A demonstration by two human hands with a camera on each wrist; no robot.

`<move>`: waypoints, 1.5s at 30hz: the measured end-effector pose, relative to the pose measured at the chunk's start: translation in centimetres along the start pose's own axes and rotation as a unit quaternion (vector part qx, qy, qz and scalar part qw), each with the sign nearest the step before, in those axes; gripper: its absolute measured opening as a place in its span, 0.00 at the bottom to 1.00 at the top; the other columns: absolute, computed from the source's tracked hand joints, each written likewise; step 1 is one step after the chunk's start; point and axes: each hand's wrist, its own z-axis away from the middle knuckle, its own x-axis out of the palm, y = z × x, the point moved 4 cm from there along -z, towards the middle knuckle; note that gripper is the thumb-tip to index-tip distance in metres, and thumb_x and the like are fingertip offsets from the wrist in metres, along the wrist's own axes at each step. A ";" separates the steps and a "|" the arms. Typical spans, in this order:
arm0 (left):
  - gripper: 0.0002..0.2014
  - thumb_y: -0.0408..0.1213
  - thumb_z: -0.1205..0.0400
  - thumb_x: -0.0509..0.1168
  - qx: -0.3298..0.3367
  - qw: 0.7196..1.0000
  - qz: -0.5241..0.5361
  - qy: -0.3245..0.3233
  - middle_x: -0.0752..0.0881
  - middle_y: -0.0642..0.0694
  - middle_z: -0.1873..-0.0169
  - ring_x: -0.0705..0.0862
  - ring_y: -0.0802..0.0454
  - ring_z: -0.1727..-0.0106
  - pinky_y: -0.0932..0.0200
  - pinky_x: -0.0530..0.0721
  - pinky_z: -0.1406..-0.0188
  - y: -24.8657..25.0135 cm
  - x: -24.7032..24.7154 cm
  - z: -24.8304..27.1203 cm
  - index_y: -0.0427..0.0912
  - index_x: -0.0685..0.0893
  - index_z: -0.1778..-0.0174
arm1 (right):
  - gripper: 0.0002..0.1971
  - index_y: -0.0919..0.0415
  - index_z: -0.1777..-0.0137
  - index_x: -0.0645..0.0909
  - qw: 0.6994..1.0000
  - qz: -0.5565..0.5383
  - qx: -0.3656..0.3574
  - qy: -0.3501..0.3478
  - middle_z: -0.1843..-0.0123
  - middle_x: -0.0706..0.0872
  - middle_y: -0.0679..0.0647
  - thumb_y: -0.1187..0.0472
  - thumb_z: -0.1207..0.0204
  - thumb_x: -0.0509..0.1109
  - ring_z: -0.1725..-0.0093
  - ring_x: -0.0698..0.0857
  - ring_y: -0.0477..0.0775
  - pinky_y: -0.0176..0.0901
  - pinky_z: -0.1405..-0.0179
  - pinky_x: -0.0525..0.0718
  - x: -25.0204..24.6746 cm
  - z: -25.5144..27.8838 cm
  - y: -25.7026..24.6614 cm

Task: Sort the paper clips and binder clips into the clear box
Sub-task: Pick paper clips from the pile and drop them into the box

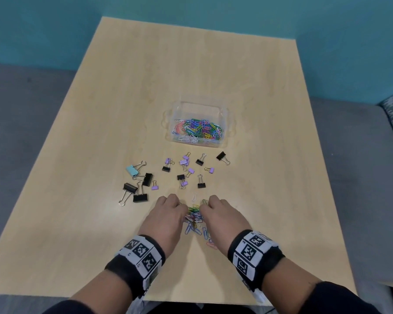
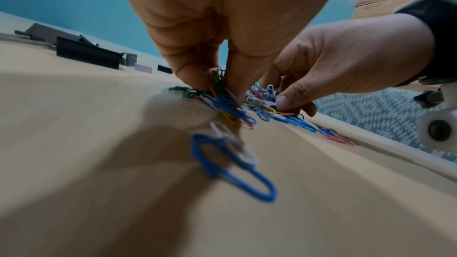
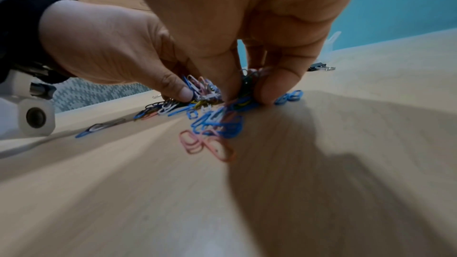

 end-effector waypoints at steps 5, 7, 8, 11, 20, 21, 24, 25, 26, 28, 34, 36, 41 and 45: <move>0.23 0.20 0.51 0.72 0.025 0.999 -0.001 -0.026 0.74 0.49 0.66 0.62 0.53 0.68 0.58 0.62 0.76 0.2 -0.9 0.3 0.46 0.73 0.69 | 0.22 0.57 0.44 0.70 1.000 -0.015 -0.011 0.008 0.46 0.71 0.55 0.64 0.35 0.77 0.53 0.73 0.58 0.47 0.63 0.66 0.0 -0.1 0.4; 0.24 0.22 0.52 0.74 0.032 0.999 -0.004 -0.040 0.73 0.50 0.68 0.61 0.53 0.69 0.59 0.62 0.77 0.1 -1.0 0.4 0.47 0.73 0.70 | 0.19 0.56 0.51 0.69 0.999 -0.032 -0.011 0.011 0.52 0.70 0.53 0.67 0.35 0.75 0.59 0.72 0.57 0.47 0.65 0.65 -0.1 -0.2 0.7; 0.24 0.23 0.54 0.75 0.031 0.998 -0.009 -0.050 0.72 0.50 0.69 0.61 0.53 0.70 0.59 0.62 0.78 0.0 -1.1 0.4 0.47 0.72 0.70 | 0.18 0.55 0.54 0.67 0.999 -0.043 -0.010 0.013 0.55 0.67 0.52 0.69 0.35 0.74 0.61 0.70 0.57 0.47 0.66 0.64 -0.1 -0.3 0.8; 0.23 0.26 0.53 0.78 0.018 0.997 -0.020 -0.076 0.70 0.52 0.72 0.64 0.52 0.74 0.60 0.61 0.81 -0.4 -1.1 0.3 0.48 0.74 0.72 | 0.17 0.53 0.56 0.64 0.998 -0.065 -0.008 0.015 0.57 0.64 0.51 0.73 0.32 0.66 0.64 0.66 0.57 0.46 0.69 0.62 -0.5 -0.5 1.1; 0.03 0.40 0.24 0.70 -0.080 0.970 0.228 -0.036 0.81 0.56 0.68 0.80 0.59 0.66 0.61 0.76 0.64 -1.0 -4.0 -0.2 0.52 0.87 0.62 | 0.05 0.55 0.57 0.77 0.971 -0.234 0.006 0.039 0.56 0.80 0.51 0.62 0.23 0.61 0.58 0.78 0.54 0.49 0.58 0.76 -2.3 -0.3 2.3; 0.04 0.37 0.25 0.71 -0.097 0.958 0.267 -0.038 0.82 0.55 0.70 0.80 0.60 0.67 0.63 0.76 0.65 -1.0 -4.7 -0.4 0.51 0.87 0.63 | 0.05 0.54 0.59 0.79 0.961 -0.274 0.011 0.041 0.58 0.80 0.48 0.62 0.24 0.63 0.60 0.79 0.51 0.48 0.58 0.78 -2.8 -0.2 2.6; 0.06 0.33 0.26 0.73 -0.127 0.914 0.383 -0.042 0.84 0.52 0.74 0.79 0.57 0.76 0.62 0.79 0.71 -0.7 -7.5 -1.8 0.49 0.87 0.66 | 0.03 0.54 0.63 0.80 0.909 -0.410 0.038 0.063 0.70 0.80 0.45 0.61 0.28 0.68 0.71 0.76 0.45 0.45 0.67 0.78 -4.8 -0.6 3.7; 0.06 0.34 0.26 0.74 -0.128 0.902 0.412 -0.034 0.83 0.50 0.76 0.79 0.56 0.77 0.63 0.78 0.73 -0.6 -8.6 -2.7 0.48 0.87 0.66 | 0.03 0.53 0.64 0.80 0.890 -0.447 0.046 0.077 0.72 0.80 0.45 0.60 0.30 0.69 0.73 0.76 0.46 0.44 0.69 0.77 -5.8 -1.1 4.3; 0.05 0.33 0.26 0.74 -0.126 0.896 0.425 -0.017 0.82 0.48 0.77 0.78 0.57 0.78 0.66 0.77 0.75 -0.5 -9.8 -3.9 0.47 0.87 0.66 | 0.02 0.53 0.64 0.81 0.875 -0.471 0.050 0.096 0.74 0.80 0.45 0.60 0.31 0.69 0.73 0.77 0.48 0.45 0.71 0.77 -7.1 -1.7 4.9; 0.04 0.30 0.25 0.72 -0.118 0.904 0.409 0.030 0.82 0.48 0.77 0.78 0.57 0.79 0.69 0.74 0.80 -0.5 -12.2 -7.1 0.42 0.87 0.63 | 0.03 0.57 0.65 0.81 0.866 -0.473 0.047 0.155 0.75 0.80 0.48 0.63 0.31 0.70 0.74 0.78 0.51 0.51 0.72 0.79 -10.3 -3.4 6.4; 0.02 0.36 0.23 0.69 -0.077 0.950 0.283 0.109 0.85 0.48 0.69 0.85 0.45 0.65 0.48 0.86 0.59 -0.9 -15.6 -17.1 0.43 0.87 0.58 | 0.04 0.57 0.63 0.81 0.905 -0.332 0.068 0.257 0.69 0.82 0.47 0.65 0.29 0.67 0.63 0.85 0.58 0.57 0.61 0.87 -17.6 -10.5 9.0; 0.08 0.39 0.23 0.69 -0.079 0.966 0.233 0.078 0.88 0.47 0.59 0.86 0.46 0.58 0.53 0.85 0.52 -0.6 -15.0 -18.9 0.44 0.87 0.49 | 0.03 0.56 0.57 0.83 0.928 -0.296 0.084 0.208 0.62 0.85 0.50 0.62 0.27 0.68 0.59 0.86 0.57 0.53 0.57 0.86 -18.1 -12.1 8.7; 0.17 0.41 0.20 0.65 -0.091 0.983 0.145 0.063 0.84 0.44 0.43 0.82 0.46 0.46 0.61 0.73 0.50 -2.3 -13.6 -16.6 0.48 0.82 0.35 | 0.15 0.58 0.37 0.81 0.959 -0.174 0.113 0.194 0.39 0.82 0.59 0.61 0.22 0.62 0.43 0.82 0.61 0.45 0.46 0.78 -16.4 -10.6 9.0; 0.16 0.43 0.22 0.65 -0.066 0.978 0.187 0.057 0.84 0.45 0.49 0.84 0.46 0.50 0.57 0.78 0.48 -2.0 -11.2 -8.6 0.46 0.84 0.39 | 0.13 0.58 0.40 0.81 0.973 -0.174 0.070 0.135 0.44 0.80 0.60 0.60 0.23 0.62 0.46 0.81 0.64 0.52 0.47 0.79 -9.6 -5.2 7.5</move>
